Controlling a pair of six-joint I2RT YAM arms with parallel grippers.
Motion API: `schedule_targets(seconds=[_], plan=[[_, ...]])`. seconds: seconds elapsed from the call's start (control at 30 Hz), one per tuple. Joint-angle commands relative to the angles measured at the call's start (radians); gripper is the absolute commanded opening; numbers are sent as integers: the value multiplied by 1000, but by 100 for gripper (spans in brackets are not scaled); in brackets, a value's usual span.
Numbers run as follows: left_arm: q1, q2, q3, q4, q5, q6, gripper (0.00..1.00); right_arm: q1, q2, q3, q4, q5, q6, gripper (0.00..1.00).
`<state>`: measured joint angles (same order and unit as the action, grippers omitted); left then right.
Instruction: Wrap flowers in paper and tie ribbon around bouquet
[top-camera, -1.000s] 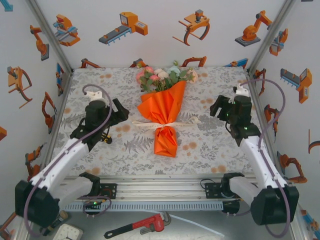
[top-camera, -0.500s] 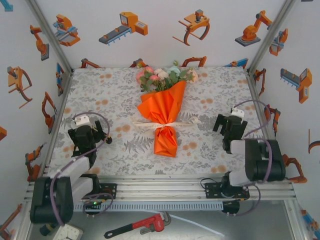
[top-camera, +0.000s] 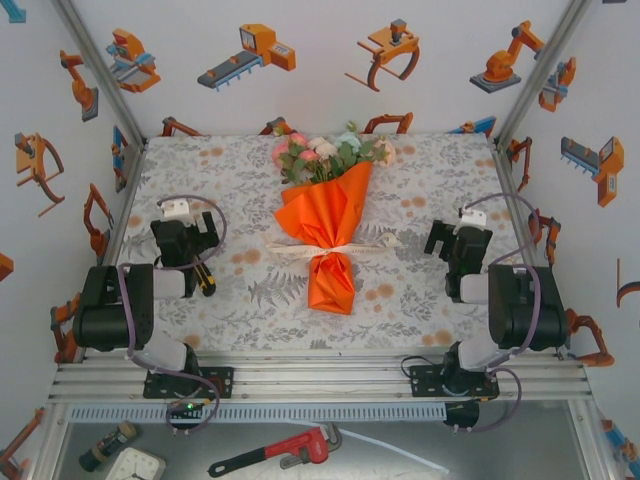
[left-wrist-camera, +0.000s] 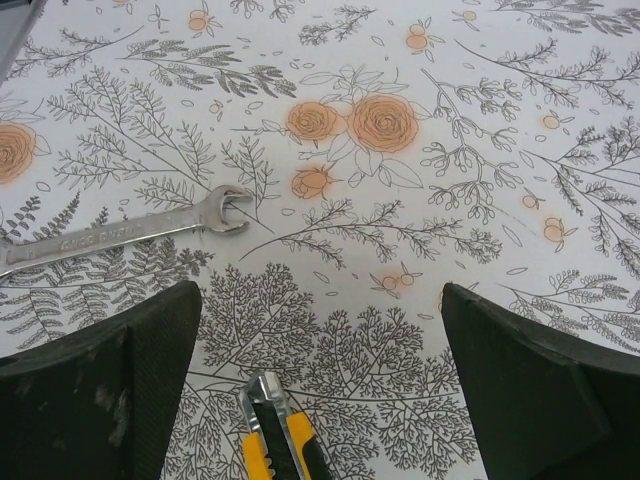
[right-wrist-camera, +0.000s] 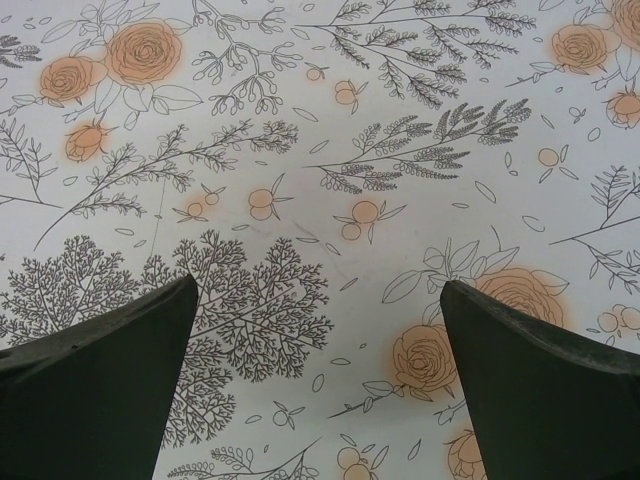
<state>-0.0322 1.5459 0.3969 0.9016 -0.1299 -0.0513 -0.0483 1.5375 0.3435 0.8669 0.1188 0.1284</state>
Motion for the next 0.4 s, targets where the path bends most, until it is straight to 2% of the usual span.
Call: schedule_targets(seconds=[0.0,0.37], plan=[[-5,-5,7,-61,-4,7,97,2,5,22,45,-11,-19,99],[-4,-6,9,-66,-4,6,97,13,4,30,22,-9,-38,99]])
